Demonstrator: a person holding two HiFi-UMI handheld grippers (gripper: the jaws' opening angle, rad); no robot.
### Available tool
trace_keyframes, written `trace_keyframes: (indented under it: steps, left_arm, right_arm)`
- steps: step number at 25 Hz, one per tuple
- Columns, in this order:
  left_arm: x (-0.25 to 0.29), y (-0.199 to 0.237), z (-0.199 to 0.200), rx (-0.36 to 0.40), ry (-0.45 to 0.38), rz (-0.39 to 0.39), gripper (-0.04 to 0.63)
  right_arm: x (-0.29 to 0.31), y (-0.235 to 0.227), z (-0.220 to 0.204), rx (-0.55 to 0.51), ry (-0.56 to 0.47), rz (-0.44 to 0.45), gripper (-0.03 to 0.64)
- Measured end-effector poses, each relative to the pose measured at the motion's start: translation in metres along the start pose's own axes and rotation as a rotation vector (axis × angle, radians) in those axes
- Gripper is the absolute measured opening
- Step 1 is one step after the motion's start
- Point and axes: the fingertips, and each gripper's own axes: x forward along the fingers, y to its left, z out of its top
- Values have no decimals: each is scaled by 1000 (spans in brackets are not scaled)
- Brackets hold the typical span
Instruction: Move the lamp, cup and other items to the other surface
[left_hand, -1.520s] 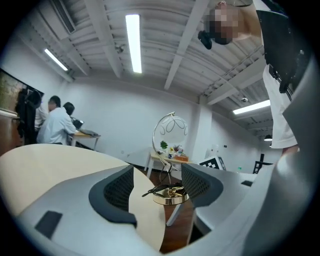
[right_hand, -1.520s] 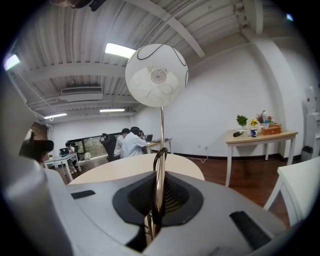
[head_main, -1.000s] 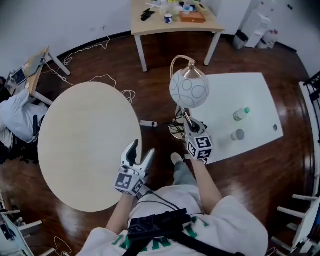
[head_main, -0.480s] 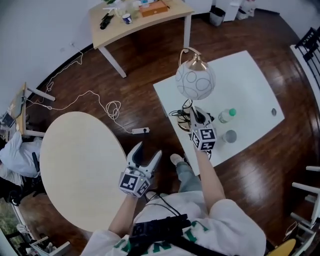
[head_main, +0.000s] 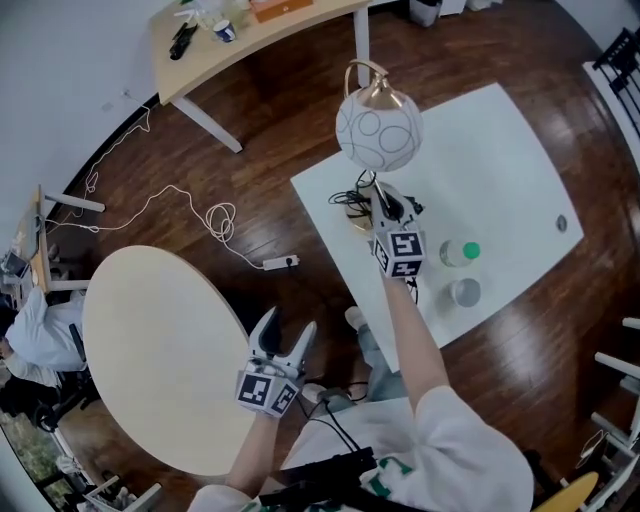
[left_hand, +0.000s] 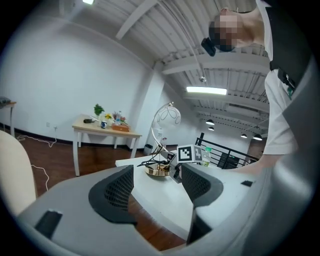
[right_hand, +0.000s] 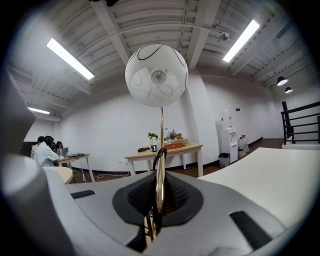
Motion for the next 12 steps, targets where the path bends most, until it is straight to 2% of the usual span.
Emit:
trace_keyframes:
  steps: [6,9,12]
  left_arm:
    - [-4,14,-12,-73,13,44,285]
    - [-3,12,-11,-99,17,38,279]
    - [-14,-1,-31,-107,14,35,279]
  right_arm:
    - [9,-5,0,-75,-40,-35,9]
    - [13,-8,3,-55,-66,-59,11]
    - [-2,-2,-8,-52,-76,-59,11]
